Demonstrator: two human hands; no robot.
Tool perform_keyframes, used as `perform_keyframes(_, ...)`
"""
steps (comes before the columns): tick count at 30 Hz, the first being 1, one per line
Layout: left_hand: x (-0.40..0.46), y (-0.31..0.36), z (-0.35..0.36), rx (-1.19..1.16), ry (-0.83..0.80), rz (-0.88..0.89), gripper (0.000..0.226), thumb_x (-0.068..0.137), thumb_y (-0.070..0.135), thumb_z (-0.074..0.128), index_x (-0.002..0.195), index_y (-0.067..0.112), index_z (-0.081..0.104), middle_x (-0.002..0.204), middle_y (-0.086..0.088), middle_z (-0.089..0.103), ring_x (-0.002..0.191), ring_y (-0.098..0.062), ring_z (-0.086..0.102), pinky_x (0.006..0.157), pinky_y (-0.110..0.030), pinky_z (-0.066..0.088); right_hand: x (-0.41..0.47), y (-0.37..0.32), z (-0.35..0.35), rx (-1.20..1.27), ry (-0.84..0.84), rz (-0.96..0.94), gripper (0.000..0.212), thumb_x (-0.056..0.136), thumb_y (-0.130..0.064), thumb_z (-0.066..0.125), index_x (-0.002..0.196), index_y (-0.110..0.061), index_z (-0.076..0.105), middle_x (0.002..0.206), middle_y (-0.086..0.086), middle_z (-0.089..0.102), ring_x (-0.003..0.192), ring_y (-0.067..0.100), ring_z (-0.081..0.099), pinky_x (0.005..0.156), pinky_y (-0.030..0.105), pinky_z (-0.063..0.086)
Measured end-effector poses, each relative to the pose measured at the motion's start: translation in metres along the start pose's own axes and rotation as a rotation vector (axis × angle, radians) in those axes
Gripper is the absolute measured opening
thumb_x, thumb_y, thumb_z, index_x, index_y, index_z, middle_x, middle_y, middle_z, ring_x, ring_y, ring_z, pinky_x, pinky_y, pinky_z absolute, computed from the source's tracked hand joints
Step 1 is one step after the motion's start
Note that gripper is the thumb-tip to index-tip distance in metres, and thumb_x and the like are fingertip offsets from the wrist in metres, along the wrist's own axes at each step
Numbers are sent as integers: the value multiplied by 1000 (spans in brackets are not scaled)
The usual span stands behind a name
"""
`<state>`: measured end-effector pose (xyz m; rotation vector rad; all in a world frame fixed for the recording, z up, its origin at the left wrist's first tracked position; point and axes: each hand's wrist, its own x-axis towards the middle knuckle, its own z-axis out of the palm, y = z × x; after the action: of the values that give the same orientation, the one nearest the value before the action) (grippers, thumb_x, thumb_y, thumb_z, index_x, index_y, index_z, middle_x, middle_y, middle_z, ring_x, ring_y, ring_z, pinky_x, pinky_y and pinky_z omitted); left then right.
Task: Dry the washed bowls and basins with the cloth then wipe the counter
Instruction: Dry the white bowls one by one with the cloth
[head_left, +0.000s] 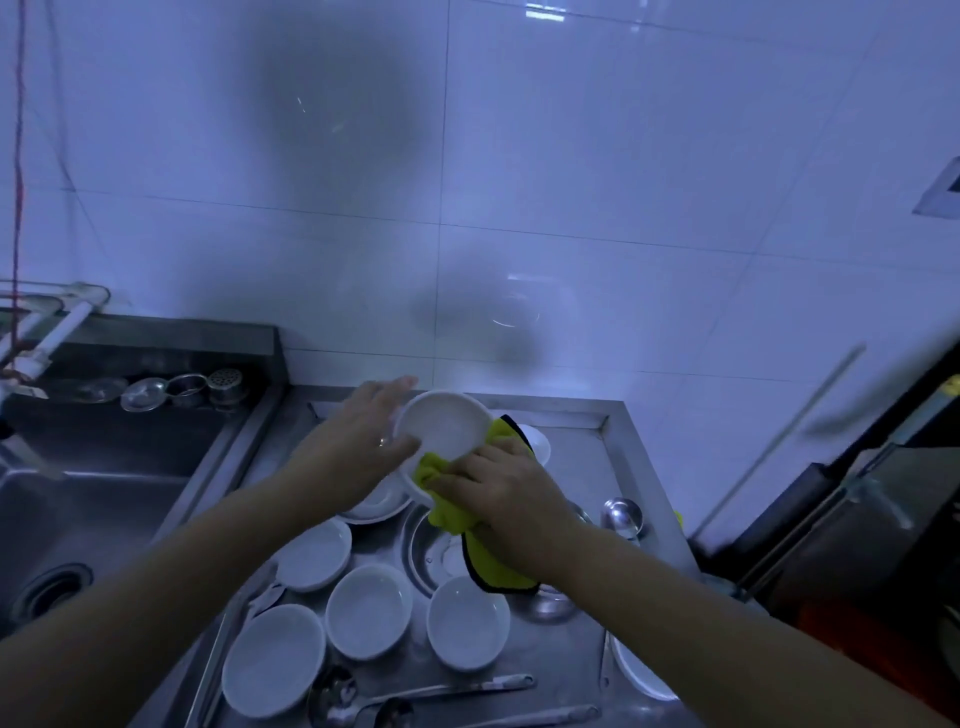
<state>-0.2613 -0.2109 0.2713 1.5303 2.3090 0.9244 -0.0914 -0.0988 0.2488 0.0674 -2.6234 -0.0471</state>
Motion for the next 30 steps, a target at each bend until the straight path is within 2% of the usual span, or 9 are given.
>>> perform_keyframes(3, -14, 4, -11, 351, 98, 491, 33, 89, 30, 46, 117, 19, 61, 121, 4, 58, 121, -9, 33, 104, -27, 28, 4, 9, -13, 98, -154, 62, 40, 67, -2, 72, 106, -10, 71, 94, 11, 70, 86, 31, 66, 83, 45, 48)
perform_keyframes(5, -19, 8, -15, 520, 92, 687, 24, 82, 30, 51, 96, 21, 69, 103, 6, 67, 119, -12, 41, 107, -24, 21, 8, 16, -19, 162, -232, 118, 37, 76, -9, 71, 113, -11, 68, 103, 10, 68, 96, 30, 62, 89, 42, 41)
perform_keyframes(9, -15, 12, -18, 586, -34, 675, 17, 70, 21, 75, 86, 23, 68, 88, 9, 68, 93, -11, 62, 102, -29, 41, 7, 21, -25, 244, -205, 85, 37, 81, -15, 70, 118, -13, 66, 112, 8, 65, 106, 27, 57, 94, 42, 37)
perform_keyframes(13, -17, 3, -20, 75, -114, 325, 7, 81, 8, 69, 85, 12, 65, 80, 3, 59, 75, -7, 52, 68, -25, 41, -4, 26, -34, 330, 97, 197, 52, 73, -5, 62, 125, -12, 62, 119, 6, 62, 108, 24, 53, 96, 34, 38)
perform_keyframes(18, -24, 13, -6, -881, -101, -134, 11, 79, 10, 62, 89, 5, 62, 77, -8, 62, 72, -20, 53, 68, -30, 41, -1, 24, -35, 470, 422, 405, 48, 79, -9, 67, 126, -13, 58, 124, 1, 58, 115, 14, 50, 100, 26, 40)
perform_keyframes(21, -17, 32, 6, -1222, -43, -144, 21, 76, 11, 56, 94, 1, 59, 78, -11, 67, 69, -20, 62, 64, -26, 51, 12, 9, -22, 355, 440, 315, 58, 82, -39, 67, 128, -6, 54, 135, 10, 50, 124, 21, 45, 103, 39, 38)
perform_keyframes(24, -11, 43, 12, -1458, -44, -168, 23, 79, 10, 55, 99, 0, 60, 83, -16, 69, 69, -21, 67, 58, -27, 55, 14, -4, -10, 226, 449, 235, 65, 87, -58, 47, 132, -12, 53, 144, 9, 41, 137, 26, 35, 108, 47, 30)
perform_keyframes(27, -10, 46, 13, -1528, -96, -145, 18, 81, 10, 56, 94, 6, 68, 85, -16, 70, 72, -23, 68, 62, -29, 57, 13, -5, -8, 160, 436, 187, 60, 90, -58, 41, 133, -19, 53, 146, 7, 42, 140, 28, 29, 108, 54, 25)
perform_keyframes(30, -9, 47, 12, -1476, -101, -74, 25, 80, 7, 54, 101, 4, 68, 90, -16, 71, 76, -21, 68, 65, -28, 56, 19, 1, -11, 262, 467, 216, 41, 90, -32, 52, 128, -18, 57, 143, 6, 43, 139, 28, 31, 107, 57, 27)
